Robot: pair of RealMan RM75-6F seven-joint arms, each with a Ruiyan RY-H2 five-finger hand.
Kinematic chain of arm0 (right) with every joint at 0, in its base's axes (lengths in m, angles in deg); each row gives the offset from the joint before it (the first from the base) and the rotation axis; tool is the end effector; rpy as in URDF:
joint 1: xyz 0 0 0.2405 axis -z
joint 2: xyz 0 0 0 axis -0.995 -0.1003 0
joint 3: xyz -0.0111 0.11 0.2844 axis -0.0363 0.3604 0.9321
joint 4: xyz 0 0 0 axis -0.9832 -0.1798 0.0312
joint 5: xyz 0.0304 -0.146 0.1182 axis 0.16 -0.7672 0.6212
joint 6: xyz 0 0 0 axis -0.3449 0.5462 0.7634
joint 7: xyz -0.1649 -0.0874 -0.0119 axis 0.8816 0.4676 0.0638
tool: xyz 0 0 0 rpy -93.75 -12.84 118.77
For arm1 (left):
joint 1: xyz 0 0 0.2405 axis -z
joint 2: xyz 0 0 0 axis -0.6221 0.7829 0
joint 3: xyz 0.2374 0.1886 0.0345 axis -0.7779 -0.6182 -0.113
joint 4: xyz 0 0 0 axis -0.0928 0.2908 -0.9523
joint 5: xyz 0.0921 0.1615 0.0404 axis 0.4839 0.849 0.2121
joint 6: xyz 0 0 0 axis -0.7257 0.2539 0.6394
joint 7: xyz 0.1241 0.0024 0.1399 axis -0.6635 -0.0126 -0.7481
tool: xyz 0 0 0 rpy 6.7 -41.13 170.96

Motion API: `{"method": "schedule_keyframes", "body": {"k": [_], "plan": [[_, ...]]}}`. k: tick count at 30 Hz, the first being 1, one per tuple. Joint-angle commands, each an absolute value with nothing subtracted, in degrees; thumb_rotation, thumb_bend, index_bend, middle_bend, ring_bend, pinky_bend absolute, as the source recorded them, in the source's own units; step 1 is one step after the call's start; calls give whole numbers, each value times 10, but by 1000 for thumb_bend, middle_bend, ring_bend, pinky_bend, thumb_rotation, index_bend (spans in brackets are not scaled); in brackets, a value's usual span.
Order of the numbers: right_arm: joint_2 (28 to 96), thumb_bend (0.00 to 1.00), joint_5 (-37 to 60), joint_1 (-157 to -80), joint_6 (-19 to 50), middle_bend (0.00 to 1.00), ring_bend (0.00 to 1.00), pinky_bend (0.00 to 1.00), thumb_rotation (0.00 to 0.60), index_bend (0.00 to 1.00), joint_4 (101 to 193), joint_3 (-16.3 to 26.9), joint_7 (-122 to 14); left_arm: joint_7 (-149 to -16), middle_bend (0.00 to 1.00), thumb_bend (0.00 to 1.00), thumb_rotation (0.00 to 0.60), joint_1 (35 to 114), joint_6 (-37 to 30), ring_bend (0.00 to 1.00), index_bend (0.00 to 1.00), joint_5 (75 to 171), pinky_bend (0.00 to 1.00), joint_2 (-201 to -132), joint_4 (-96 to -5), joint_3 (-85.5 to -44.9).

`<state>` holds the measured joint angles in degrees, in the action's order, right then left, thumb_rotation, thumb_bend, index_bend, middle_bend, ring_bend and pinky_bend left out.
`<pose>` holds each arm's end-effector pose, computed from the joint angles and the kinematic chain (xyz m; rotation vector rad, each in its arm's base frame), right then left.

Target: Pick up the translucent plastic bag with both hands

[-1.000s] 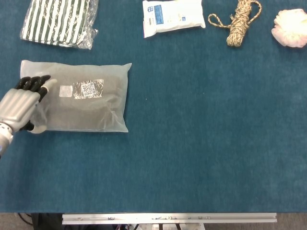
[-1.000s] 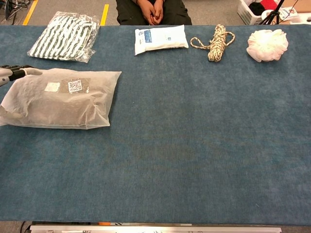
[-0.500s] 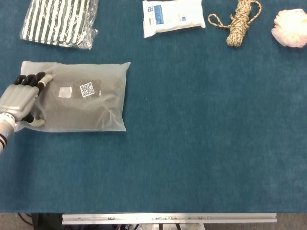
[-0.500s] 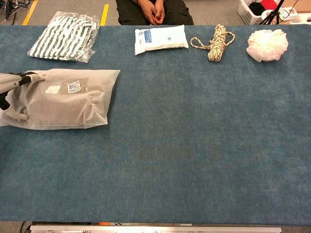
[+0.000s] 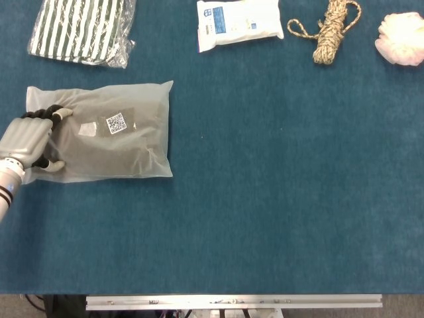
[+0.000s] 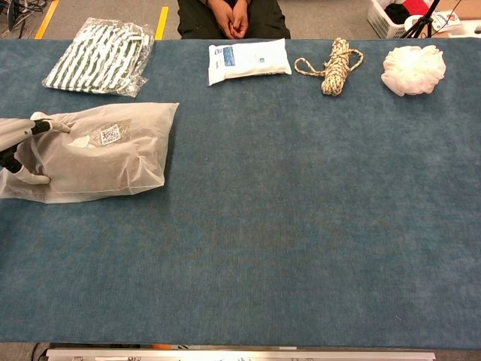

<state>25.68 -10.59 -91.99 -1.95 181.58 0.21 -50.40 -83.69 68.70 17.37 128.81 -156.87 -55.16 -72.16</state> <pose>-0.2840 -0.2431 0.2698 1.4549 -0.8400 0.8984 -0.3652 0.3567 0.0701 -1.7337 -1.2205 -0.4839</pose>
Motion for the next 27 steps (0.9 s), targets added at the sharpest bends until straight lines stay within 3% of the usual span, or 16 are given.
{"method": "schedule_keyframes", "body": {"k": [1,9,18,27], "plan": [[257,63,-106,-920,-19,241,136,311,600,11,1818,2,-502,-751,647,305,600,671,145,628,637,1341,877,-1583,-531,-714],[255,64,-108,-922,-18,241,136,311,600,11,1832,3,-486,-579,778,332,600,669,108,736,740,1435,950,-1574,-510,-717],[253,64,-117,-930,-10,241,139,311,600,11,1853,3,-463,-373,822,332,600,681,66,778,769,1516,988,-1558,-488,-733],[257,64,-135,-947,7,241,139,311,600,11,1868,4,-443,-175,825,333,600,709,32,785,771,1583,994,-1506,-522,-763]]}}
